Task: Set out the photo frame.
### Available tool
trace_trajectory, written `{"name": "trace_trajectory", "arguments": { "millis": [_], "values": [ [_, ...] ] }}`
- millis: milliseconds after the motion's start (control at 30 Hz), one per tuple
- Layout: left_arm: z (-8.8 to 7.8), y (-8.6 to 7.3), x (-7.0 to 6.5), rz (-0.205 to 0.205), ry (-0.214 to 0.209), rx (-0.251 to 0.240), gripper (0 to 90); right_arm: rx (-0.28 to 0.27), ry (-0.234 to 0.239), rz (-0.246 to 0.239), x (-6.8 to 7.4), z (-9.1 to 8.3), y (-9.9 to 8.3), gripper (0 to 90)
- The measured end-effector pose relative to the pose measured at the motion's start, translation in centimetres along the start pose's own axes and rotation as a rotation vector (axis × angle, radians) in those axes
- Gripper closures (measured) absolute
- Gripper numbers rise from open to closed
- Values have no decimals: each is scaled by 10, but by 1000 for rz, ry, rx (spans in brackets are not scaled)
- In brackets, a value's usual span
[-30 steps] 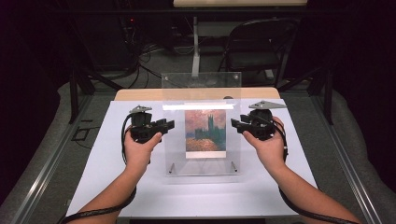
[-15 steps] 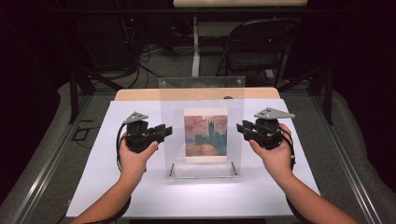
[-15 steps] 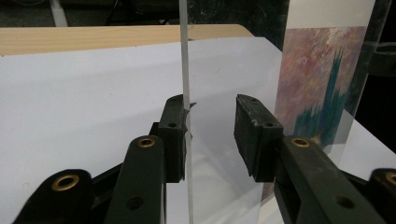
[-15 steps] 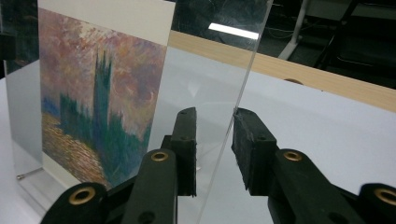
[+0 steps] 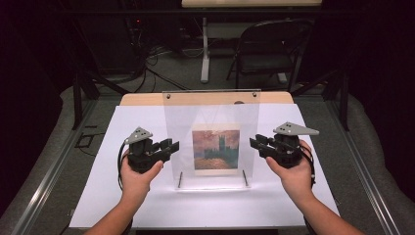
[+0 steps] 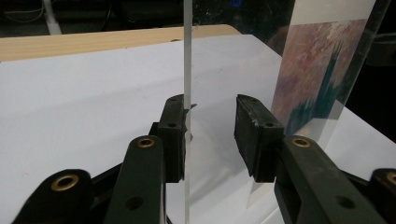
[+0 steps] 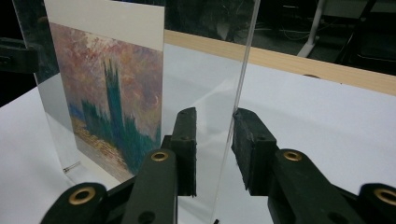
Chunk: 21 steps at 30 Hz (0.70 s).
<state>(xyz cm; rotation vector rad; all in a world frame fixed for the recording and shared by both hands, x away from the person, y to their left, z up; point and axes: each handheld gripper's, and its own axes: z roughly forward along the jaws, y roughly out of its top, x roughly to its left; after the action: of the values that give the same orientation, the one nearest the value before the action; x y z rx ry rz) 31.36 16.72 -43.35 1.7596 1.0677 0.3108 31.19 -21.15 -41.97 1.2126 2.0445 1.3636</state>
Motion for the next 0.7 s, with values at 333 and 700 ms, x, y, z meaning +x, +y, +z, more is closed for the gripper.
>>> {"name": "trace_trajectory", "arguments": {
  "millis": [333, 700],
  "values": [
    [-11, -13, -11, 35, -6, -15, 618, -25, 10, -25, 11, -14, -13, 693],
    [-14, -18, -13, 42, -11, -27, 601, -38, 29, -25, 14, -19, -19, 647]
  ]
}}
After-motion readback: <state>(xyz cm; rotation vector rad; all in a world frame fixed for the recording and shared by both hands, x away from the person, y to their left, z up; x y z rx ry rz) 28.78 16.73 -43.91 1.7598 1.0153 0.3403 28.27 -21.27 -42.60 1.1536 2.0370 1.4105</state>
